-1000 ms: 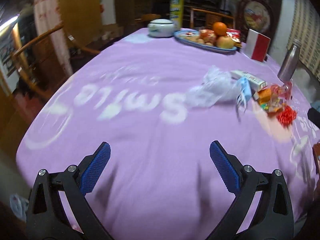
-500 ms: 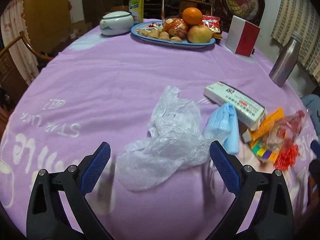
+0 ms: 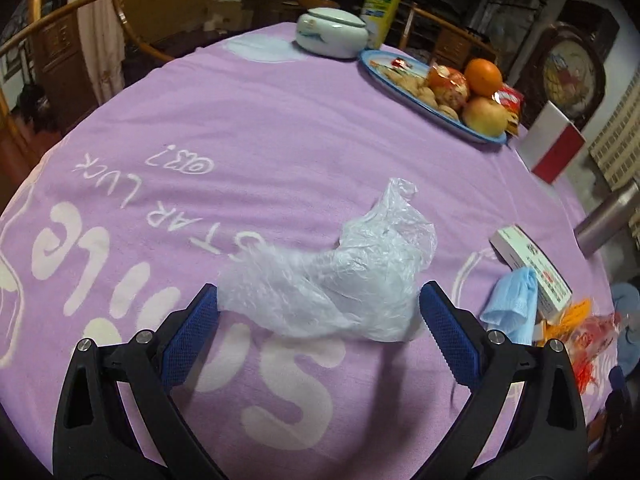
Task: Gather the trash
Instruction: 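Grasp the clear plastic bag with the left tool while the right tool grasps the red snack bag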
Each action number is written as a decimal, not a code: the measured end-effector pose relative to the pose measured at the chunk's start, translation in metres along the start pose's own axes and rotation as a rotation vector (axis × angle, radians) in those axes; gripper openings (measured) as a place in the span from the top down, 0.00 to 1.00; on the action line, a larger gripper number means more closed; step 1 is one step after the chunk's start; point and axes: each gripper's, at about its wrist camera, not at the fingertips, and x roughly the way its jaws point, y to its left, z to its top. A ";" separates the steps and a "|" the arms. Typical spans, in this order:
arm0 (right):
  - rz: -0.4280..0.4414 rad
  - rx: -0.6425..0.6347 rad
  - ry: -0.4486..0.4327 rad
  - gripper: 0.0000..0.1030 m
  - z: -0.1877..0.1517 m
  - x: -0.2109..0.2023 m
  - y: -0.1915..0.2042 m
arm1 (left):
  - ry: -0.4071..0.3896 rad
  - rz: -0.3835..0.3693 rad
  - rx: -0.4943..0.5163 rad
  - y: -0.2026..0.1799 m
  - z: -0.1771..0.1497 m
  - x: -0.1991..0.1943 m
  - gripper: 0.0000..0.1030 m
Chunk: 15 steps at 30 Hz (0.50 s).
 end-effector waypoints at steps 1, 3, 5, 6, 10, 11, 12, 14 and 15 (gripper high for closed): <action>-0.001 0.001 0.001 0.16 0.000 0.000 0.000 | 0.005 0.001 0.018 -0.003 -0.001 0.002 0.07; -0.002 0.003 0.002 0.16 0.000 0.000 -0.001 | 0.005 0.017 0.056 -0.013 -0.002 0.004 0.07; -0.003 0.007 0.001 0.16 0.000 -0.001 -0.001 | 0.004 0.035 0.095 -0.024 -0.002 0.009 0.07; -0.003 0.008 0.002 0.16 0.000 -0.001 -0.001 | 0.004 0.039 0.106 -0.028 0.000 0.012 0.07; 0.005 0.018 0.015 0.16 0.000 0.001 -0.003 | -0.005 0.042 0.156 -0.037 -0.002 0.015 0.07; 0.006 0.021 0.018 0.16 -0.001 0.002 -0.003 | -0.009 0.044 0.168 -0.039 -0.002 0.016 0.07; 0.007 0.024 0.020 0.16 -0.001 0.002 -0.004 | -0.019 0.043 0.175 -0.040 -0.002 0.016 0.14; 0.009 0.032 0.025 0.16 0.000 0.004 -0.006 | -0.033 -0.011 0.200 -0.042 -0.002 0.011 0.59; 0.009 0.037 0.026 0.16 0.000 0.004 -0.006 | -0.032 -0.041 0.199 -0.042 -0.002 0.008 0.72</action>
